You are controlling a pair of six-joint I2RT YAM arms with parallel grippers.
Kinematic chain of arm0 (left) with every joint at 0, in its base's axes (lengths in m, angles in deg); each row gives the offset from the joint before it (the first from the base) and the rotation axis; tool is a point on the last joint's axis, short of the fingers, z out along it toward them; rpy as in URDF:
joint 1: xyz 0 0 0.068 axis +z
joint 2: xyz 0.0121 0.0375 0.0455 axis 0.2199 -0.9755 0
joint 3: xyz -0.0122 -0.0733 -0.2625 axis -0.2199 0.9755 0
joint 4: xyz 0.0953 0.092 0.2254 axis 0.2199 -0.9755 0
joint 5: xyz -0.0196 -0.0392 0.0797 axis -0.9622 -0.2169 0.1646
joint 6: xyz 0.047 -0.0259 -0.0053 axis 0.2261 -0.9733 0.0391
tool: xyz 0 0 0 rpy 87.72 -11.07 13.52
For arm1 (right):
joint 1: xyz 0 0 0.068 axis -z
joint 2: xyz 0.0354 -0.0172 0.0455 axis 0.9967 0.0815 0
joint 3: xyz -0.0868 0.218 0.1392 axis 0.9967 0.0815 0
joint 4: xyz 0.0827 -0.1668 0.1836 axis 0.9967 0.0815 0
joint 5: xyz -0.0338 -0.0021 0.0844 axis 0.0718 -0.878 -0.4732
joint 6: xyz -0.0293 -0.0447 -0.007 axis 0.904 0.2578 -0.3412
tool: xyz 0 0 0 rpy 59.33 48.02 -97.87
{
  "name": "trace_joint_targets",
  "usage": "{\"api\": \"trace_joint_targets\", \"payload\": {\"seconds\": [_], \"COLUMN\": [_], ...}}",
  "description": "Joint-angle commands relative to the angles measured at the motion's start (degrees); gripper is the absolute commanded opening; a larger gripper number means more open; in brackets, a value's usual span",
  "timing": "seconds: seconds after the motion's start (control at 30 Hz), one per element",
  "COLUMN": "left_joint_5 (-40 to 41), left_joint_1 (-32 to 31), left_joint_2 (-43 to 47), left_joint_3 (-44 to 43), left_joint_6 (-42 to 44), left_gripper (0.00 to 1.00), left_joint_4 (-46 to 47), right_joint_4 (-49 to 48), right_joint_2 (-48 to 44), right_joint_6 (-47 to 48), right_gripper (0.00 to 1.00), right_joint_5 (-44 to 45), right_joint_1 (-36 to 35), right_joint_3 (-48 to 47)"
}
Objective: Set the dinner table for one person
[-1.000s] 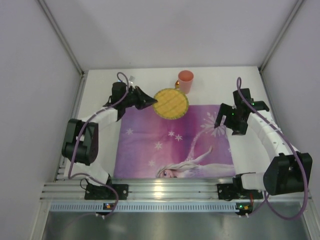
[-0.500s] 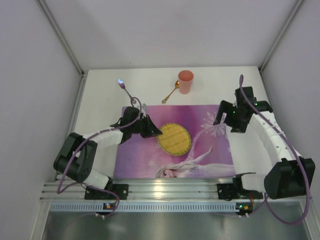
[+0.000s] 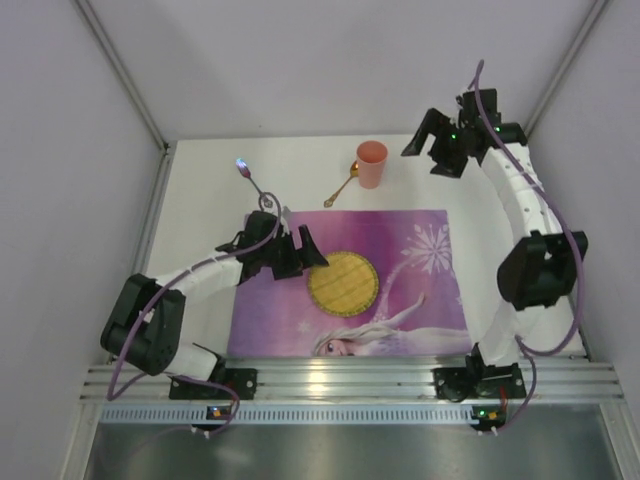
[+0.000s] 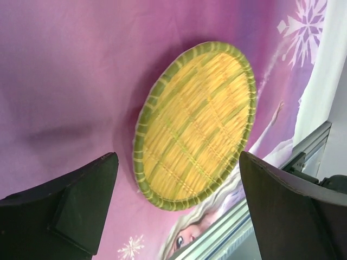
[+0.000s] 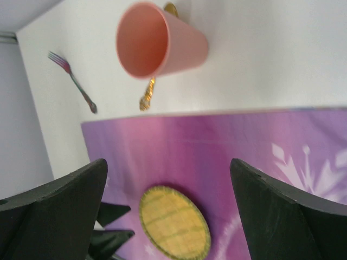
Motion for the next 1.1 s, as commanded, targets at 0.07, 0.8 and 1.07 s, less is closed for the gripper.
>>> {"api": "trace_joint_targets", "payload": {"seconds": [0.07, 0.8, 1.07], "left_joint_5": [0.9, 2.3, 9.8], "left_joint_1": [0.2, 7.0, 9.7], "left_joint_2": [1.6, 7.3, -0.3], "left_joint_3": [-14.2, -17.2, -26.3], "left_joint_6": [9.2, 12.9, 15.8], "left_gripper": [0.98, 0.98, 0.98], "left_joint_4": [-12.2, -19.2, -21.5], "right_joint_4": [-4.0, 2.4, 7.3], "right_joint_2": [16.6, 36.0, 13.4], "right_joint_6": [-6.3, -8.5, -0.9], "right_gripper": [0.95, 0.00, 0.00], "right_joint_5": [-2.7, 22.2, 29.2], "right_joint_1": [-2.5, -9.1, -8.7], "right_joint_3": [-18.8, -37.3, -22.5]}}
